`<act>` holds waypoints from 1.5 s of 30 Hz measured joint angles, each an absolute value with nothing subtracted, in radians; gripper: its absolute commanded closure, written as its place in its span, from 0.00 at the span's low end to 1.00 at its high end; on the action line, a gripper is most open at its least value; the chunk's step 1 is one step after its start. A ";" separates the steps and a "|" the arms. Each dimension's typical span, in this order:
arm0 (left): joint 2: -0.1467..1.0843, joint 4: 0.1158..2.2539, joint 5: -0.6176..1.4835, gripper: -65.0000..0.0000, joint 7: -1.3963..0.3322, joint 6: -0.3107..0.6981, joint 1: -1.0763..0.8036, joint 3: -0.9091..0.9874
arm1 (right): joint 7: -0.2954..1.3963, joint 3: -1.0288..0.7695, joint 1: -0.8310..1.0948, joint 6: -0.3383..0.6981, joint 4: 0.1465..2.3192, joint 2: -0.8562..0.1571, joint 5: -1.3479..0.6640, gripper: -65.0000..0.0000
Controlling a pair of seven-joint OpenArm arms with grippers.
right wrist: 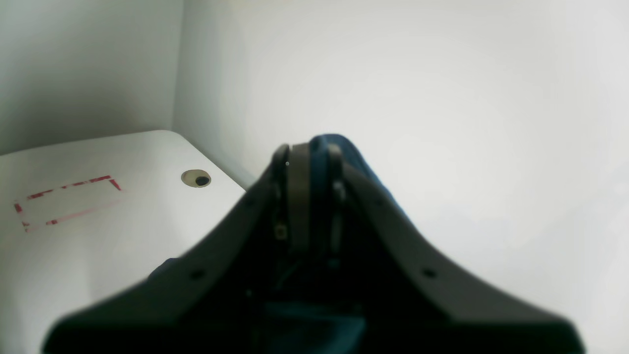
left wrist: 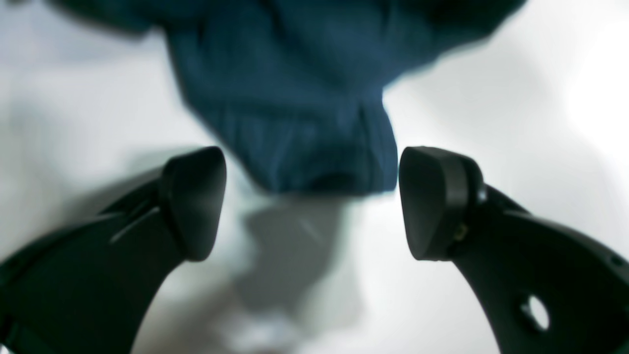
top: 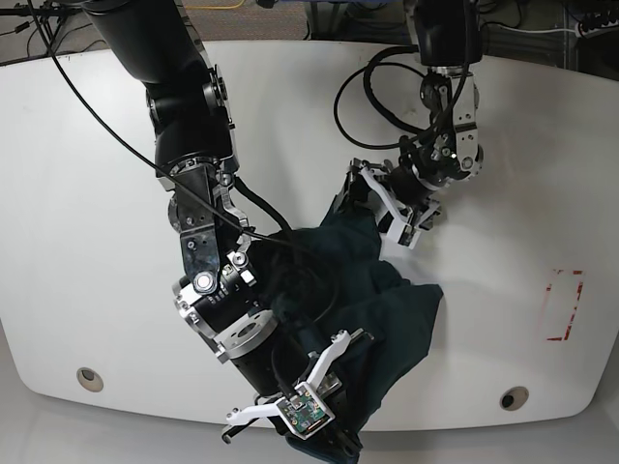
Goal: Fold the T-shirt properly
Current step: 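Lower the left gripper onto the shirt and grasp another edge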
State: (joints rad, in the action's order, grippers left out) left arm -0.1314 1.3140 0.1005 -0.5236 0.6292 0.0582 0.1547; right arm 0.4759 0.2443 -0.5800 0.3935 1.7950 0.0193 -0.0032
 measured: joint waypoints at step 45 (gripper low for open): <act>-0.127 1.209 0.078 0.87 -0.418 0.592 0.058 0.069 | 0.475 0.188 -0.577 0.393 1.805 0.012 -0.005 1.00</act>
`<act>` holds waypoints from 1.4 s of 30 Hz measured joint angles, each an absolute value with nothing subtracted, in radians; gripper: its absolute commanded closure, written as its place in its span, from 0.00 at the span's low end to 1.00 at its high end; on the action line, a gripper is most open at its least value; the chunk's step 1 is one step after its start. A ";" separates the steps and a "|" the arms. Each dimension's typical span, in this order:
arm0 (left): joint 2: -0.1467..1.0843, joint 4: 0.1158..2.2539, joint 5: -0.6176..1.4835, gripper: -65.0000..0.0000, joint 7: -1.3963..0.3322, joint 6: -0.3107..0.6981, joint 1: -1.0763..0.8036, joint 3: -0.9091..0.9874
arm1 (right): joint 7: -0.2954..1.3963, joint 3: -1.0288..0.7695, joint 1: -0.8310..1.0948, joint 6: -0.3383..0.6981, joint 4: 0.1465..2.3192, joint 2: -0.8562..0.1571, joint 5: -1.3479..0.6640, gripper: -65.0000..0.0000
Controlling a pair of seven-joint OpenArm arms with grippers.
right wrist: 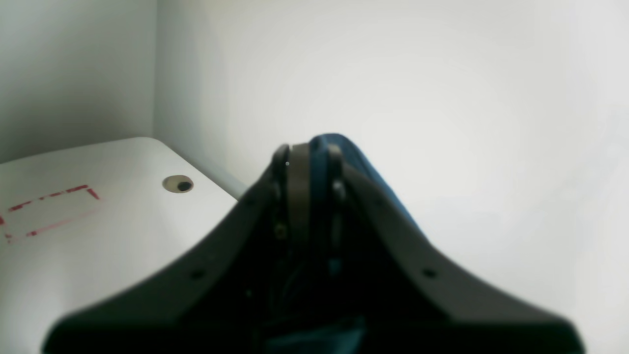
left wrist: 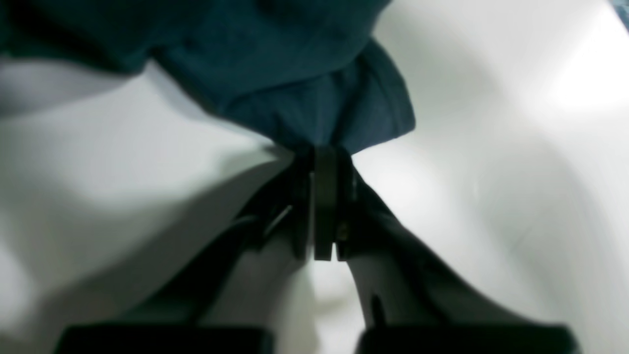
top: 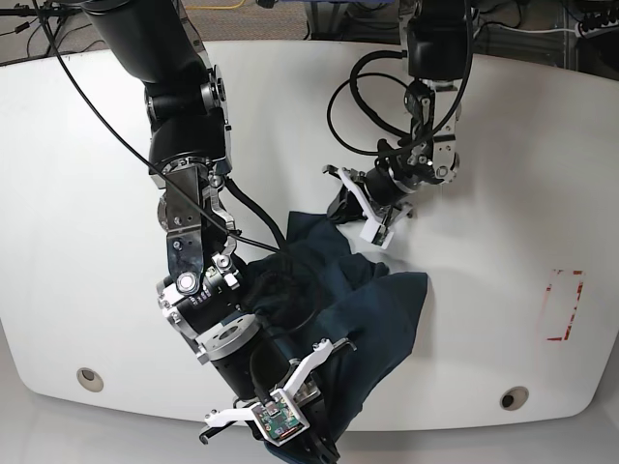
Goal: Fold the T-shirt properly
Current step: 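Lower the left gripper onto the shirt and grasp another edge, then pull both grippers apart to stretch the shirt out lengthwise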
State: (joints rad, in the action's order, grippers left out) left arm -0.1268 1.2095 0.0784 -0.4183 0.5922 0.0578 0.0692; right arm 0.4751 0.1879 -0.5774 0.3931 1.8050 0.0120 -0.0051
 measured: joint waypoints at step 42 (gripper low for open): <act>-0.149 1.217 0.015 0.23 -0.427 -0.009 0.123 -0.280 | 0.475 0.189 -0.575 0.393 1.805 0.016 -0.007 1.00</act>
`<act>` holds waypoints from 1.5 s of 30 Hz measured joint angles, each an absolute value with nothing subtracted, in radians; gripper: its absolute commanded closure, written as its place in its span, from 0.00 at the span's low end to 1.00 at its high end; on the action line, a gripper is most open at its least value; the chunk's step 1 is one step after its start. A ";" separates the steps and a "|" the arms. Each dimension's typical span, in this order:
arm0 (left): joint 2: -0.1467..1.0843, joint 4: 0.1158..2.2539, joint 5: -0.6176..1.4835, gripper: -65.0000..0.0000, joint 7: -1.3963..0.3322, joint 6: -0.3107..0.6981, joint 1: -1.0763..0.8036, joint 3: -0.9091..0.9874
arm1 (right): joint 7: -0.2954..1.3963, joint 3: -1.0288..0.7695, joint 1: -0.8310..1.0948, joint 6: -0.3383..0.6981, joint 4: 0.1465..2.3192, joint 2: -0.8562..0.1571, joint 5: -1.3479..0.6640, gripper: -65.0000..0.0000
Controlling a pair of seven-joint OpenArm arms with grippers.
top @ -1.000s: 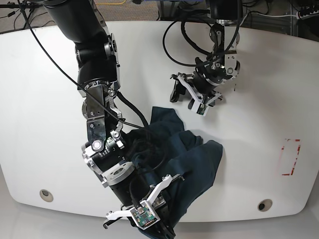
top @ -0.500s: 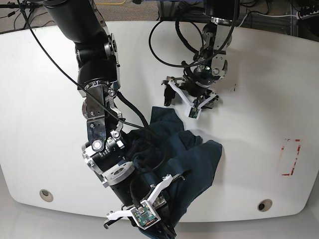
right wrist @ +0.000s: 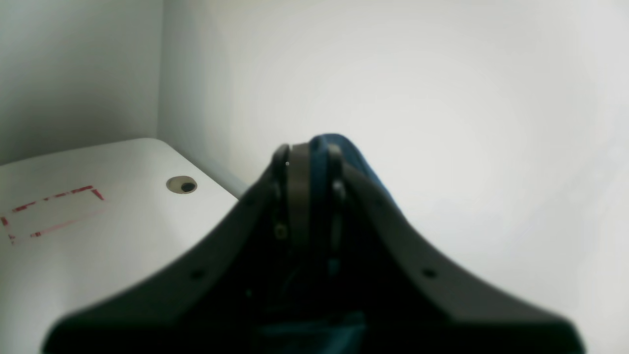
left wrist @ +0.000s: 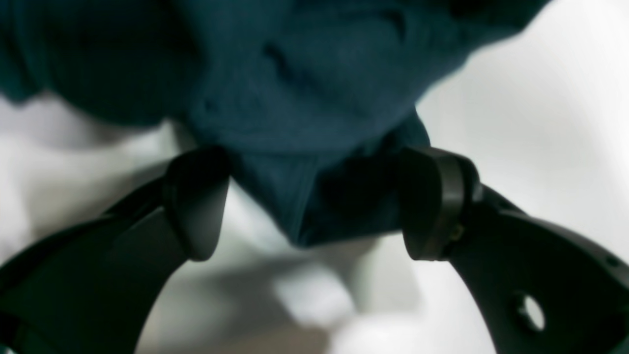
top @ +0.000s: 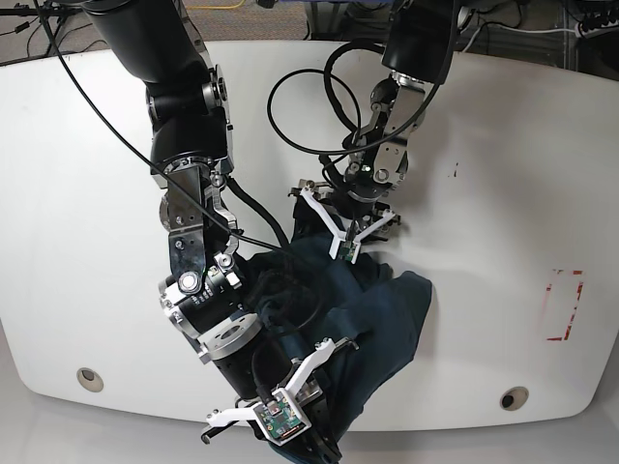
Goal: Fold the T-shirt properly
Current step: 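Pull both grippers apart to stretch the shirt out lengthwise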
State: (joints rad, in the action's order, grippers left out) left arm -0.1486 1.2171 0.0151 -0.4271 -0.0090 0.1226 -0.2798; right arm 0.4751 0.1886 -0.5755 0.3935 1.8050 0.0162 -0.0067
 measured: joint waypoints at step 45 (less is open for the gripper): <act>0.116 1.687 0.023 1.00 -0.527 -0.007 -0.138 0.099 | 0.484 0.012 -0.646 0.386 1.718 -0.078 -0.004 0.99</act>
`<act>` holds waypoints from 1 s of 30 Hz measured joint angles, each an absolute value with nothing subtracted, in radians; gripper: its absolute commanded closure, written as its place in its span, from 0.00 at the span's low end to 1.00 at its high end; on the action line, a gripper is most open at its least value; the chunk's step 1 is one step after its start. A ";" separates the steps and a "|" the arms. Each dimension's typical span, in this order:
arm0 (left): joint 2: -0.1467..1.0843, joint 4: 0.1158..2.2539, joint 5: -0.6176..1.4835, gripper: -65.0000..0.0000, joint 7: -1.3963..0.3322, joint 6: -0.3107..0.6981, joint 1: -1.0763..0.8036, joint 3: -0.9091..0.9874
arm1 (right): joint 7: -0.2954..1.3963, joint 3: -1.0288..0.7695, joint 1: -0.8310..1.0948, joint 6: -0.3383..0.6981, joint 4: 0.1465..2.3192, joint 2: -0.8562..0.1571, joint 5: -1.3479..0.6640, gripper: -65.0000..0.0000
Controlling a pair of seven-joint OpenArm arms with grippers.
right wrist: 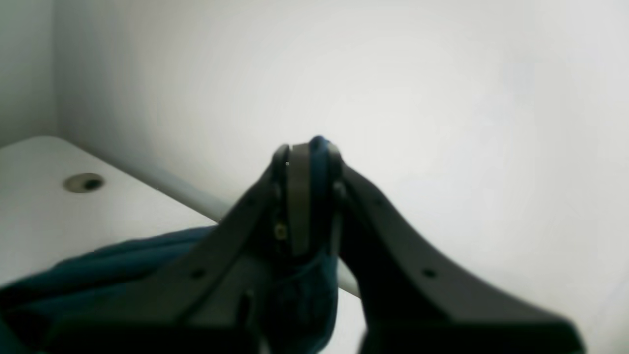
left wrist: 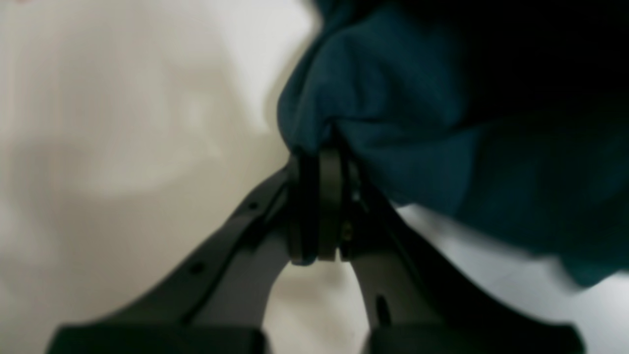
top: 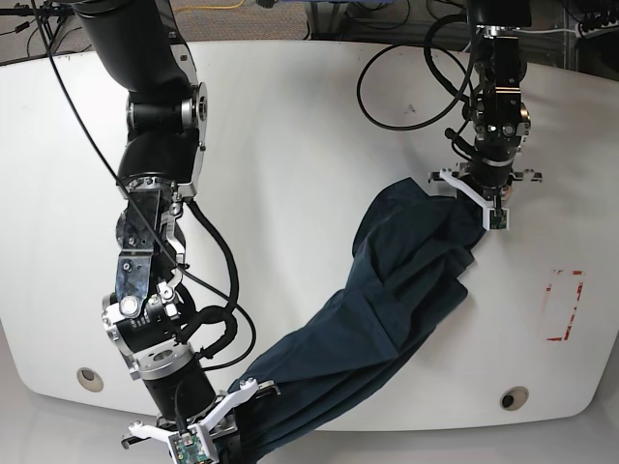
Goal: Fold the T-shirt properly
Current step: 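Pull both grippers apart to stretch the shirt out lengthwise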
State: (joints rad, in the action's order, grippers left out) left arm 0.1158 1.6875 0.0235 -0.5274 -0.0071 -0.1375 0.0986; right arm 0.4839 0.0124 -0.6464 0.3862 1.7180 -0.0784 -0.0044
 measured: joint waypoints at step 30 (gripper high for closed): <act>0.272 1.998 0.027 1.00 -0.623 -0.004 0.434 0.207 | 0.535 0.012 -1.085 0.386 1.359 -0.253 -0.014 0.99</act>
